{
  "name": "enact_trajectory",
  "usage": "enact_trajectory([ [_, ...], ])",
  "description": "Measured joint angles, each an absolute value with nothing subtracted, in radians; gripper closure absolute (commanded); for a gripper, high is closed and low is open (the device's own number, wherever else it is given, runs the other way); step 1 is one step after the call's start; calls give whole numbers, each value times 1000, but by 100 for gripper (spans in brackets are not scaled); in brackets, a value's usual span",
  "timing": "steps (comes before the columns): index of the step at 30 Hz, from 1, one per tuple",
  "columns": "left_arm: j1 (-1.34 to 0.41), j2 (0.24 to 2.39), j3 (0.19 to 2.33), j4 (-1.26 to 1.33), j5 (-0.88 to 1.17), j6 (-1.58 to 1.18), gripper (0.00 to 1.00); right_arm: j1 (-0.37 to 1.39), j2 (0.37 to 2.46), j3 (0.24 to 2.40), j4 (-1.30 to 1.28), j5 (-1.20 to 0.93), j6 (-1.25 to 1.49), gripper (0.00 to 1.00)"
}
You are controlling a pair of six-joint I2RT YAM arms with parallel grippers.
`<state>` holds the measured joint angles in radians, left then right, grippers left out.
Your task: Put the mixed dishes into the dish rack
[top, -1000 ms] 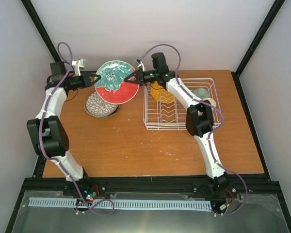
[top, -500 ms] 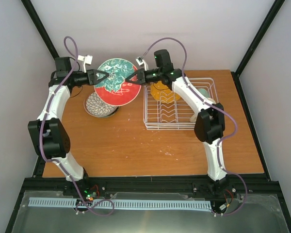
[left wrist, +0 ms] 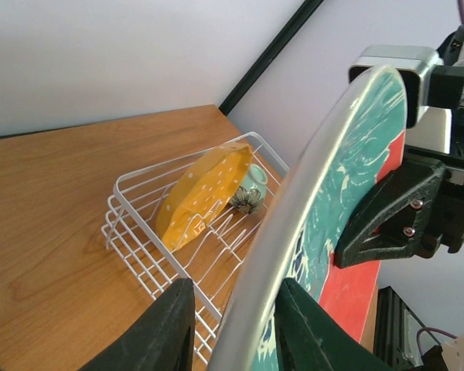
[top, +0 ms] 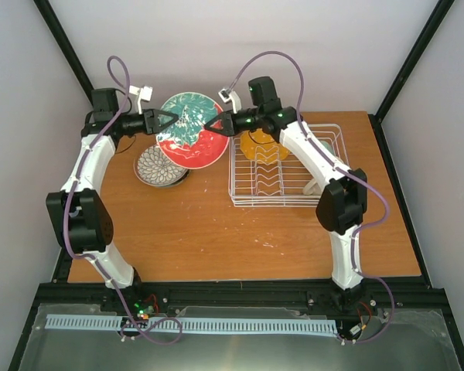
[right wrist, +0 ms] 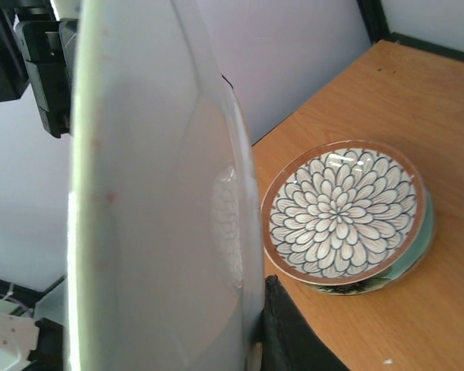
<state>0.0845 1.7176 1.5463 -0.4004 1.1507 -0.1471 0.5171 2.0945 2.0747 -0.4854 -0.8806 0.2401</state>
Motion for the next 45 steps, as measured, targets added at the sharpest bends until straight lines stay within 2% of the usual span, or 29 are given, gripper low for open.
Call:
enact_trajectory([
  [11,86,1718,1628,-418,1097,-125,71,469,1964,2036,-534,-699,-17,97],
  [22,134,1742,1664,-446,1065,-107,74,450,1620,1684,-477,-546,-443,97],
  [31,165,1830,1723,-481,1060,-83,74,346,1530,1623,-472,-469,-719,97],
  [37,168,1903,1724,-493,1058,-72,78,289,1508,1574,-485,-435,-879,97],
  [45,171,2000,1737,-539,1054,-43,80,260,1496,1510,-542,-490,-1034,97],
])
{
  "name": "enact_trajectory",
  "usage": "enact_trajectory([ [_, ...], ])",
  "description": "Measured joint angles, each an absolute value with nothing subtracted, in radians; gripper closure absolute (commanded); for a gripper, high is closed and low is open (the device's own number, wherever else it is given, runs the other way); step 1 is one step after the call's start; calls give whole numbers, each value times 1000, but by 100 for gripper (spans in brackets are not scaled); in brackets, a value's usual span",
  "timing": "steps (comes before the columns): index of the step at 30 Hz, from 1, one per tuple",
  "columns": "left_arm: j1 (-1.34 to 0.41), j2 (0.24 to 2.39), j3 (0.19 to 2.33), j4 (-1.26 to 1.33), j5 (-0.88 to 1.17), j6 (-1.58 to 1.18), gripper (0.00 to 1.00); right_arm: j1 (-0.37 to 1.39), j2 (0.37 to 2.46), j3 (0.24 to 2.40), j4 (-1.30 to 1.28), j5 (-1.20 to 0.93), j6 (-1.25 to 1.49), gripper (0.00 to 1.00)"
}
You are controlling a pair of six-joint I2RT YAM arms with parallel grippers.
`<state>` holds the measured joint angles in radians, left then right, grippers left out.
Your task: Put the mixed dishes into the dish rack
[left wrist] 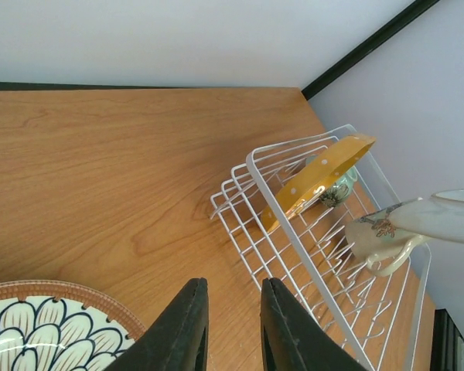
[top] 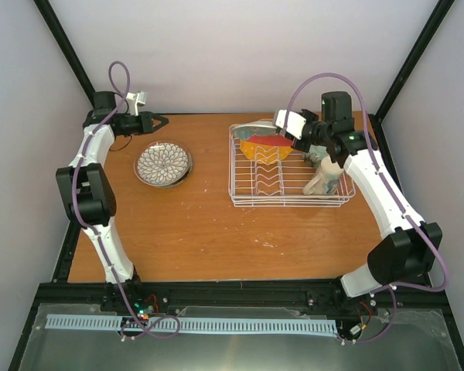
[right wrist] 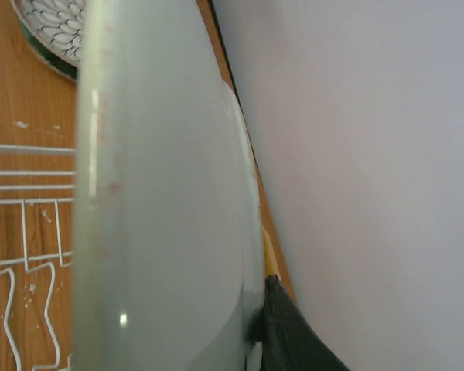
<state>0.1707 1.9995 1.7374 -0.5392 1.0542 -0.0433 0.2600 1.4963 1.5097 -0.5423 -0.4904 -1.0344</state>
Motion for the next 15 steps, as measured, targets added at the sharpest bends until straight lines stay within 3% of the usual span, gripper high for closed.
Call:
enact_trajectory([
  [15,172,2009,1792,-590,1022,4,80,251,1519,1419,-548,-517,-1218,97],
])
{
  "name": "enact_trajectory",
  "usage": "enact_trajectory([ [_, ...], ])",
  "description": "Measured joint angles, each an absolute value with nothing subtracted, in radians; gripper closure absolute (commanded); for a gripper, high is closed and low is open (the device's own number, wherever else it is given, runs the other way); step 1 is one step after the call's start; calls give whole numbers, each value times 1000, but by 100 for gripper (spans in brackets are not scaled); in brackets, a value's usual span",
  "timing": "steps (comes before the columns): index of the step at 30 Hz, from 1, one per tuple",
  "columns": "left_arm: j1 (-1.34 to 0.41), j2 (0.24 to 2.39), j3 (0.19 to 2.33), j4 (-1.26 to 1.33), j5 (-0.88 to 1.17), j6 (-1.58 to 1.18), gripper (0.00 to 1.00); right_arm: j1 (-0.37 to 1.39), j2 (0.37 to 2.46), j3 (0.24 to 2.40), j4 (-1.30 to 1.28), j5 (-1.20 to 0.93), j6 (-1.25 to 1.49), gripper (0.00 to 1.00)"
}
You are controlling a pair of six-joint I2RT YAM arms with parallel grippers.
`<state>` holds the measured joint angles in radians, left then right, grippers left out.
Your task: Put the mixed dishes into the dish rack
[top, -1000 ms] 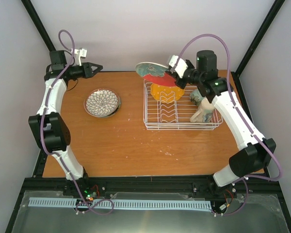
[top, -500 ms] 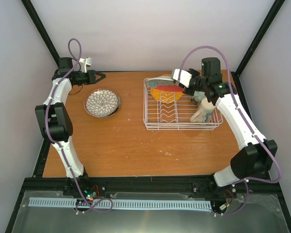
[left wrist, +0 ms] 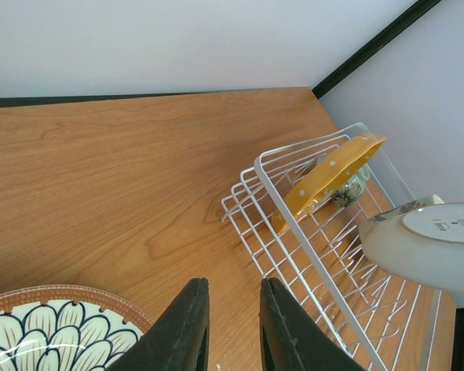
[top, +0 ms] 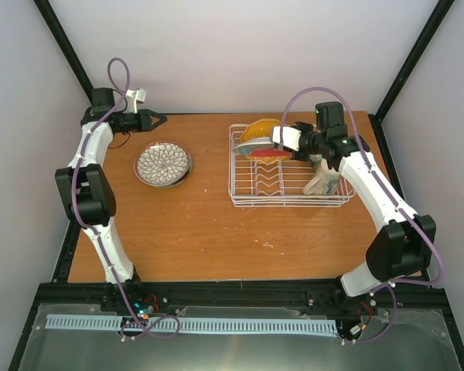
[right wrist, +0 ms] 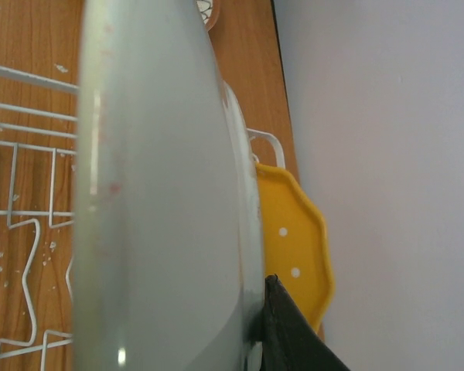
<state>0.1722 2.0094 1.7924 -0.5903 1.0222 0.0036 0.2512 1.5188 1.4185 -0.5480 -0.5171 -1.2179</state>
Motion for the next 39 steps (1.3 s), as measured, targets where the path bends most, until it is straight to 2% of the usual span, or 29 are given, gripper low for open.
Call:
enact_trajectory([
  [11,172,2004,1769,-602,1013,27,81,214,1533,1320,-480,-490,-1251,97],
  [26,172,2004,1773,-603,1004,29,82,173,1640,1352,-469,-614,-1224,97],
  [39,172,2011,1773,-591,1019,21,78,177,1667,1350,-450,-648,-1223,97],
])
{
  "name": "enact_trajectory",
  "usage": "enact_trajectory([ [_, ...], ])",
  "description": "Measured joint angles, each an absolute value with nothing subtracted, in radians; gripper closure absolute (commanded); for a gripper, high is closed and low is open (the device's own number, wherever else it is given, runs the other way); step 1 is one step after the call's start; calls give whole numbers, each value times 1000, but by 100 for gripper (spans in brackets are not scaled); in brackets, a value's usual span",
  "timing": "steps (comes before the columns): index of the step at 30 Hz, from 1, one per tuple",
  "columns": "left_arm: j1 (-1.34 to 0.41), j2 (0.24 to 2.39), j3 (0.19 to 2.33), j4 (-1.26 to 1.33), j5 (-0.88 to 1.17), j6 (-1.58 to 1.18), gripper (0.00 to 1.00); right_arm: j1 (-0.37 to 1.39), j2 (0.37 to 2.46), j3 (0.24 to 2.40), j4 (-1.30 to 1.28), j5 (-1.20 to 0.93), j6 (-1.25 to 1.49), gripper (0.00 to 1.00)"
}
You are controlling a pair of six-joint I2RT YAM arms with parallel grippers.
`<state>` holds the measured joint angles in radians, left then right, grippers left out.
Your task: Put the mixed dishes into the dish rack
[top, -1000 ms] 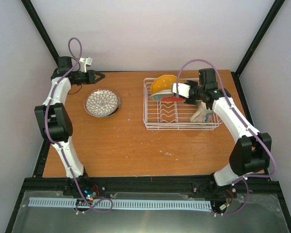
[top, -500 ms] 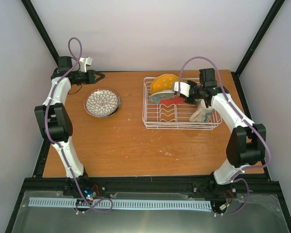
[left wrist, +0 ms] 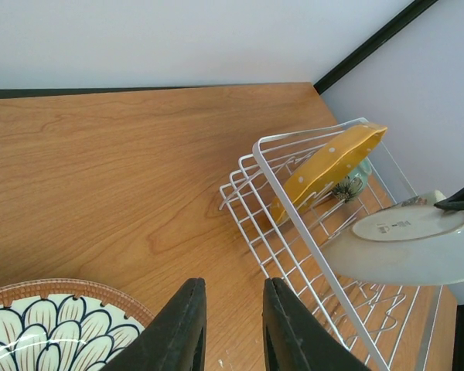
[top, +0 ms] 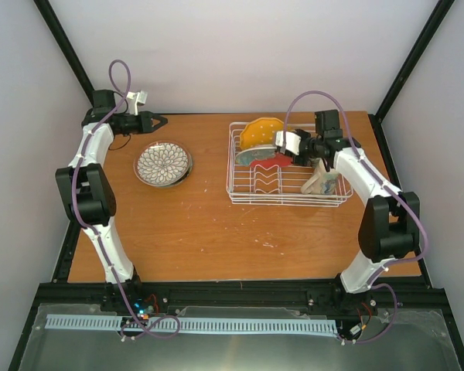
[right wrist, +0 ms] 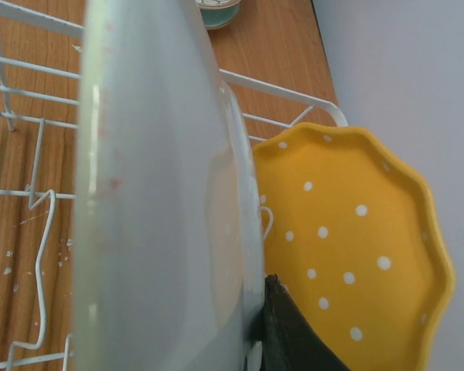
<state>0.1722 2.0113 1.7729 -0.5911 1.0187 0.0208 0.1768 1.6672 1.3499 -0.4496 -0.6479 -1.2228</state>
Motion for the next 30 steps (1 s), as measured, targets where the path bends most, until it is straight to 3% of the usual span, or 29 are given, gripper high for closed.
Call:
enact_trajectory([
  [13,172,2011,1773,-592,1017,22,71,209,1725,1332,-437,-644,-1197,95],
  [19,172,2011,1763,-593,1016,23,68,212,1726,1314,-412,-644,-1167,77],
  [24,172,2011,1762,-593,1015,23,68,210,1724,1314,-355,-656,-1136,56],
  [30,172,2011,1762,-600,1013,27,68,212,1724,1314,-308,-664,-1113,51],
])
